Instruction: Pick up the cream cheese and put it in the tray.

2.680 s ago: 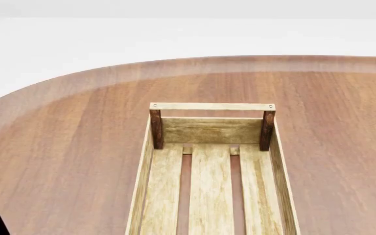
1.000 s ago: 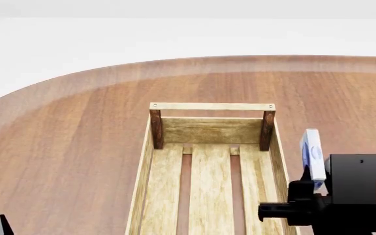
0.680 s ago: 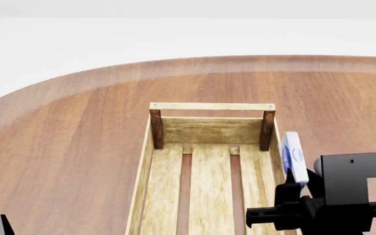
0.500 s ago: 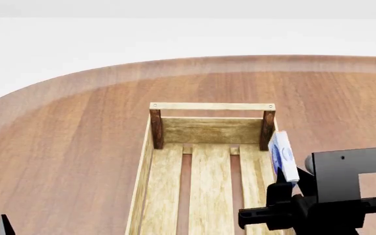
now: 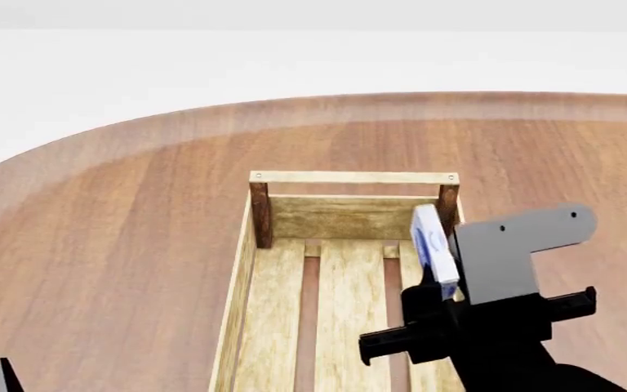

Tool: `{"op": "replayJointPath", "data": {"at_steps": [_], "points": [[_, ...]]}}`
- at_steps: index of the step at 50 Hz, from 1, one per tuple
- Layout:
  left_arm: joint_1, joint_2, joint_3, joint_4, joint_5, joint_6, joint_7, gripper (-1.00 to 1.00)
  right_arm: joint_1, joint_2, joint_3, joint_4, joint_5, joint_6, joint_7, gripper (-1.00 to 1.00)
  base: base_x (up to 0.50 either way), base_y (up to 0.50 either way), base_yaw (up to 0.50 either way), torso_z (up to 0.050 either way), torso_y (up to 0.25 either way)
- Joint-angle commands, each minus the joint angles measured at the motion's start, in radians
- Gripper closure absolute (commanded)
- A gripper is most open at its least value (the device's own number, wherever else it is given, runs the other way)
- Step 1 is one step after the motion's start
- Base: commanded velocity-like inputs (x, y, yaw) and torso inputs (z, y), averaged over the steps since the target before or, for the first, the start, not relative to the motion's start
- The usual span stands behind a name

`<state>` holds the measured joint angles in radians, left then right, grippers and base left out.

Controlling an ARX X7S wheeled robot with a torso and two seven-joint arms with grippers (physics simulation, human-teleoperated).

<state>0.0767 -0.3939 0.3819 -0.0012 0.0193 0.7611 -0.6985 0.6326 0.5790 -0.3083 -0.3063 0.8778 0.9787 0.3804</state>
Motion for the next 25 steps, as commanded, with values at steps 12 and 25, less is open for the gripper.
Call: {"op": "replayJointPath", "data": {"at_steps": [12, 25], "points": [[-0.002, -0.001, 0.005, -0.002, 0.003, -0.003, -0.003, -1.00, 0.082, -0.046, -0.058, 0.121, -0.064, 0.001, -0.026, 1.00, 0.00, 0.00, 0.00, 0.001, 0.000], [-0.004, -0.002, 0.007, -0.004, 0.004, -0.004, -0.005, -1.00, 0.086, -0.066, -0.080, 0.156, -0.073, -0.020, -0.050, 1.00, 0.00, 0.00, 0.00, 0.000, 0.001]]}}
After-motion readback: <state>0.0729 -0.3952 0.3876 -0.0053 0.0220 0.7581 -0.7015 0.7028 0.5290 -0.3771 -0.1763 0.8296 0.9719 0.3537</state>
